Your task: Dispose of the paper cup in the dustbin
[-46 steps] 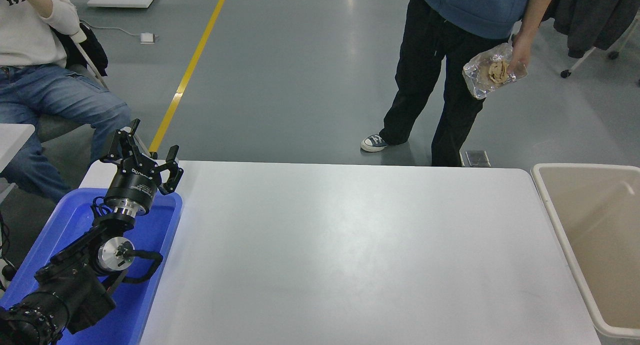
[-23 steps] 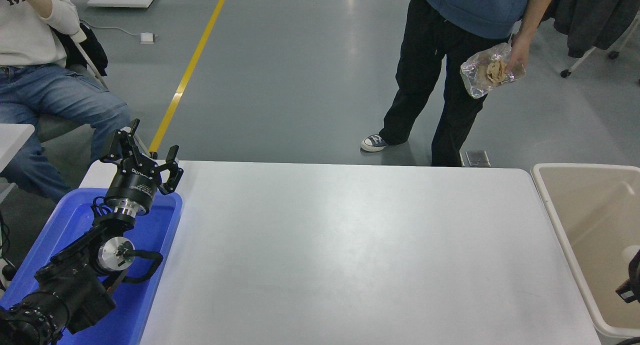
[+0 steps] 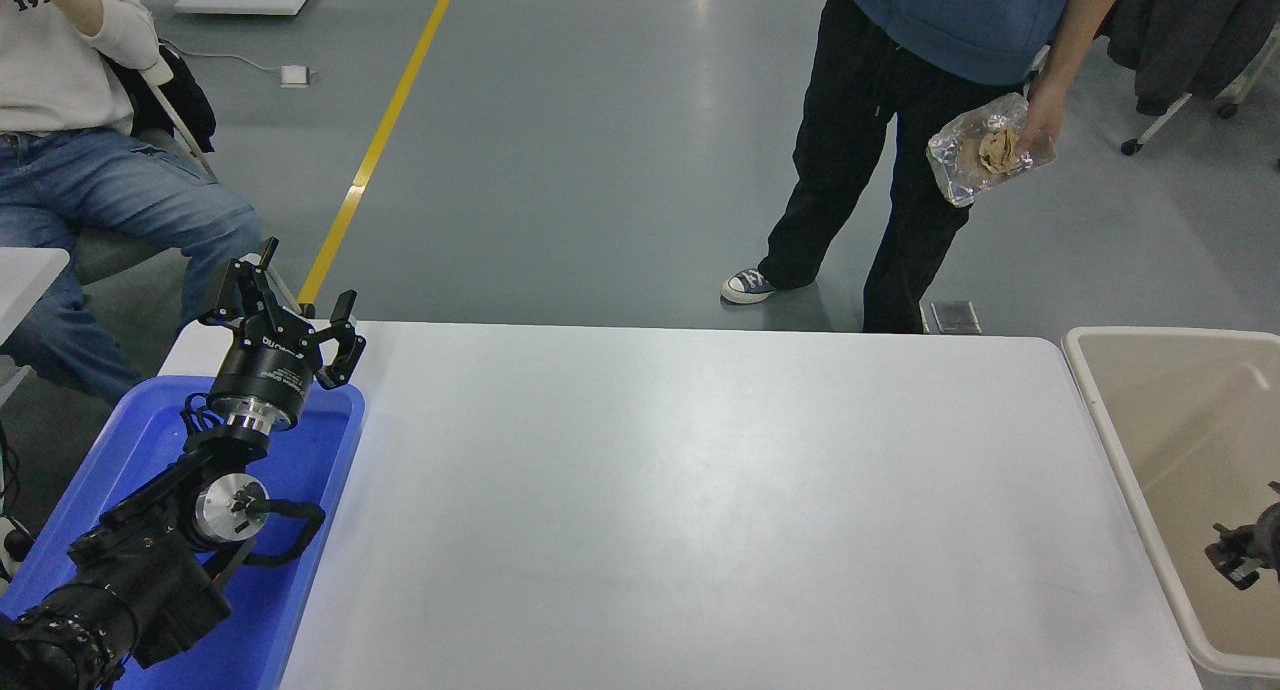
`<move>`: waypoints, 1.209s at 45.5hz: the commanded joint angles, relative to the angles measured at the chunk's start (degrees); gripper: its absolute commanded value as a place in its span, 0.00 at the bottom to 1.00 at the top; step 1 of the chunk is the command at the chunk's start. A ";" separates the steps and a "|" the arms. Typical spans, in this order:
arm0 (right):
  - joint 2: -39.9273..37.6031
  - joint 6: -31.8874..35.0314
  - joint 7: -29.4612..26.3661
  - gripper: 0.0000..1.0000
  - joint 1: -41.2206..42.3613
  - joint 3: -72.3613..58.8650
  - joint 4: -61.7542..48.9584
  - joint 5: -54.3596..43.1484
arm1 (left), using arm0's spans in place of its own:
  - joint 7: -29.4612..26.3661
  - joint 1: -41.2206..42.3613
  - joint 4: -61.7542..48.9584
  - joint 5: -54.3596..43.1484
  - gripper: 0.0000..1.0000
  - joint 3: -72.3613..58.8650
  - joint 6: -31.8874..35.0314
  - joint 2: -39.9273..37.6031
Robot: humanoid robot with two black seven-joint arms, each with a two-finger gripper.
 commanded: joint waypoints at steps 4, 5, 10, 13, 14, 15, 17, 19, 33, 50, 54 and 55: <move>-5.44 22.64 1.68 1.00 0.52 1.20 0.22 -1.18 | 0.00 0.00 0.00 0.00 1.00 -0.01 0.00 0.00; -5.88 25.10 1.85 1.00 0.61 1.20 0.22 -1.18 | 0.00 0.00 0.00 0.00 1.00 -0.01 0.00 0.00; -8.69 37.06 1.94 1.00 1.49 1.29 0.22 -1.01 | 0.00 0.00 0.00 0.00 1.00 0.08 0.00 0.00; -10.27 38.40 1.94 1.00 2.45 1.29 0.31 -0.83 | 0.00 0.00 0.00 0.00 1.00 -0.01 0.00 0.00; -10.71 38.40 1.94 1.00 2.89 1.29 0.31 -0.74 | 0.00 0.00 0.00 0.00 1.00 -0.01 0.00 0.00; -11.07 38.40 1.94 1.00 3.33 1.37 0.22 -0.74 | 0.00 -0.09 0.00 0.00 1.00 0.08 0.00 0.00; -11.42 38.40 1.94 1.00 4.21 1.55 0.31 -0.74 | 0.00 -0.09 0.00 0.00 1.00 -0.01 0.00 0.00; -11.42 38.40 1.94 1.00 5.18 1.55 0.31 -0.74 | 0.00 -0.09 0.00 0.00 1.00 0.08 0.00 0.00; -6.77 38.40 4.58 1.00 10.63 5.24 4.62 -0.74 | 0.00 -0.09 0.00 0.00 1.00 0.08 0.00 -0.09; 7.99 38.40 8.88 1.00 18.10 5.68 4.27 -0.74 | 0.00 -0.09 0.00 0.00 1.00 0.08 0.00 -0.09; 11.77 38.40 10.46 1.00 18.19 5.68 4.18 -0.74 | 0.00 -0.09 0.00 0.00 1.00 0.08 0.00 -0.09; 12.65 38.40 10.64 1.00 18.19 5.68 4.18 -0.74 | 0.00 -0.09 0.09 0.00 1.00 0.08 0.00 -0.17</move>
